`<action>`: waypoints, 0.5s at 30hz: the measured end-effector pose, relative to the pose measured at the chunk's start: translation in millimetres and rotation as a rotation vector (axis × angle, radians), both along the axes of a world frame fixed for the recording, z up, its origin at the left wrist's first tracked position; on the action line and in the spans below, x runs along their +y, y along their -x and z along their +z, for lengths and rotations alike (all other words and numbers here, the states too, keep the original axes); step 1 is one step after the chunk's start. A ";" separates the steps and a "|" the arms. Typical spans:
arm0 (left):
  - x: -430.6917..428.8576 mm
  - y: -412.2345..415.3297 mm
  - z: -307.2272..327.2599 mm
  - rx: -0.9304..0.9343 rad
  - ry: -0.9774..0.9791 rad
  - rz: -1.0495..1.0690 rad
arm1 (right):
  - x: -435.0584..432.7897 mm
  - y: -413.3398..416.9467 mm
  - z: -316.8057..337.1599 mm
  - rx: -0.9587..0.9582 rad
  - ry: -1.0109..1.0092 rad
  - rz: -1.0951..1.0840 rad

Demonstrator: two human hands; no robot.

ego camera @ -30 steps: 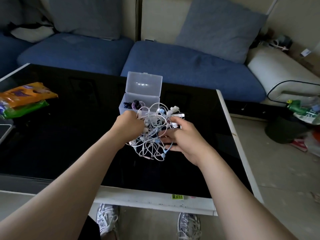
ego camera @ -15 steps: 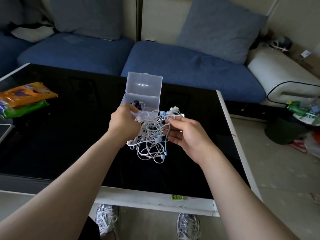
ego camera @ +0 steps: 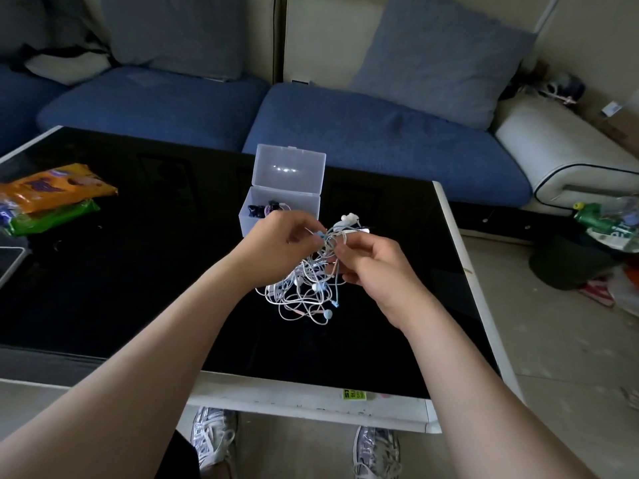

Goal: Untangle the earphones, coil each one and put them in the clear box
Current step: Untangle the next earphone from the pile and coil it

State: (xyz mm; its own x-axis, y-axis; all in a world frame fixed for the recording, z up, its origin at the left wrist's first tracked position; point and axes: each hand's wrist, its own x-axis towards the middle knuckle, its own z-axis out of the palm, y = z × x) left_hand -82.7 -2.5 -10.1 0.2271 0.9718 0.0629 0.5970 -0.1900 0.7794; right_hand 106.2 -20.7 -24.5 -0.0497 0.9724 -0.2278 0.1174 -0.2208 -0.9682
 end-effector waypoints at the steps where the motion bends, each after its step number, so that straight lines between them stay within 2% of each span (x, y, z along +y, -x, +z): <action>1: 0.3 -0.2 -0.5 -0.017 0.006 0.031 | -0.4 -0.2 -0.1 0.000 0.002 -0.015; 5: 0.2 -3.3 1.2 -0.179 0.107 0.134 | -1.7 -0.5 1.8 -0.039 -0.019 -0.036; 15: 1.8 -8.1 1.3 -0.378 0.158 0.217 | -0.1 1.8 0.7 -0.035 -0.066 -0.080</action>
State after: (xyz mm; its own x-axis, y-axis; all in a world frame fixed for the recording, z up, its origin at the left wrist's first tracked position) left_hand -74.6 -0.8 -8.8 0.0071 0.9987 -0.0506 0.2786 0.0466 0.9593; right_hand 104.4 -20.8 -23.8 0.0359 0.9859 -0.1634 0.1356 -0.1668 -0.9766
